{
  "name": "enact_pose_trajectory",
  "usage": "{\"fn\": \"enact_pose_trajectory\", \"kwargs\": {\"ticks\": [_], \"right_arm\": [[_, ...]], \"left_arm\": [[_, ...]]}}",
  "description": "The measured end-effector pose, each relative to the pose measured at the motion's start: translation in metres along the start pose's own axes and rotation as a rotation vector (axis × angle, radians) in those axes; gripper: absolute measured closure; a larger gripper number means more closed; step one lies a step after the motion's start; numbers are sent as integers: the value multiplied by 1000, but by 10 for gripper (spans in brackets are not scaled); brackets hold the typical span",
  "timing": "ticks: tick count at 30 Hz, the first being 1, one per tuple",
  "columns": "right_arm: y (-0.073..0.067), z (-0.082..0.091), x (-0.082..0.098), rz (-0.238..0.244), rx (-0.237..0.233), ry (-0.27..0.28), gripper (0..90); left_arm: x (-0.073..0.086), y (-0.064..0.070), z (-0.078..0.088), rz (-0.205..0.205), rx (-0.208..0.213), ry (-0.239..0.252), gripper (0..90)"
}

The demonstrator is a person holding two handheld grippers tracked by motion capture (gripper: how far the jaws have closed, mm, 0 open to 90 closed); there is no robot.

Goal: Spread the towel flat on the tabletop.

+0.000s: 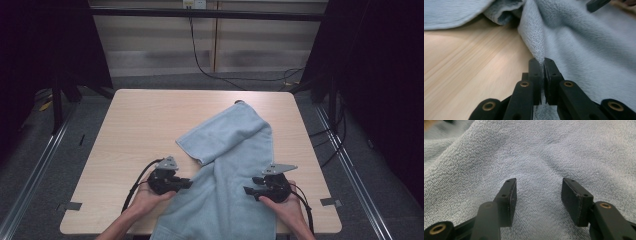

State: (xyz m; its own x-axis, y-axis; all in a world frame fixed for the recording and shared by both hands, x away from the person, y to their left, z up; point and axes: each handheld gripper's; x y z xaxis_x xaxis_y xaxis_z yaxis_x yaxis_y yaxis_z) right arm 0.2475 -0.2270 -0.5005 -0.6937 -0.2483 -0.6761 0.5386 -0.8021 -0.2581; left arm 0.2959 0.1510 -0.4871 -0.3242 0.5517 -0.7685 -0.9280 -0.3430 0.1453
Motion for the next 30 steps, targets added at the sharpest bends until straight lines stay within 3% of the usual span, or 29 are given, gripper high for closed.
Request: {"fn": "enact_pose_trajectory", "kwargs": {"ticks": [1,4,5,10,13,17,21,22,24,26,30], "right_arm": [[-1,-1,0,6,2,1,465],[-4,-3,-1,3,-20,-1,456],[-6,-4,-2,4,-26,-7,456],[-18,-13,-7,35,-66,-30,457],[-25,-17,-13,51,-66,-26,455],[-24,-24,-23,69,-47,-11,454],[-18,-31,-28,63,-13,-2,451],[-17,-33,-27,60,-16,-7,450],[-20,-34,-26,79,-7,-8,448],[-22,-34,-24,83,-3,-5,443],[-24,-34,-22,79,-21,2,441]], "left_arm": [[3,1,9,-2,1,13,859],[21,2,41,46,16,68,859],[29,4,50,69,47,89,858],[50,13,67,72,86,91,853],[51,9,70,87,48,87,756],[34,-9,61,110,-6,131,653],[17,-21,44,103,-53,129,509],[8,-26,31,102,-66,135,482],[-1,-28,16,86,-63,107,423],[-5,-28,3,76,-49,116,394],[-8,-28,-8,72,-40,101,318]]}}
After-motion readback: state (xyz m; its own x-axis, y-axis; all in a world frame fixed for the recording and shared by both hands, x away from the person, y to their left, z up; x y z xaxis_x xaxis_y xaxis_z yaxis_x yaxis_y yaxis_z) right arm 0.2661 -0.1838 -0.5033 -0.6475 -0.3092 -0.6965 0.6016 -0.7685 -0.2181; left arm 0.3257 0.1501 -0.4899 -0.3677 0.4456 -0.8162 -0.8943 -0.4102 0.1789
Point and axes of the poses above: each handheld gripper's, and its own axes: z roughly backward along the jaws, x roughly out of its underside, y roughly to its right, and after that the axes turned 8 degrees about -z, right-handed
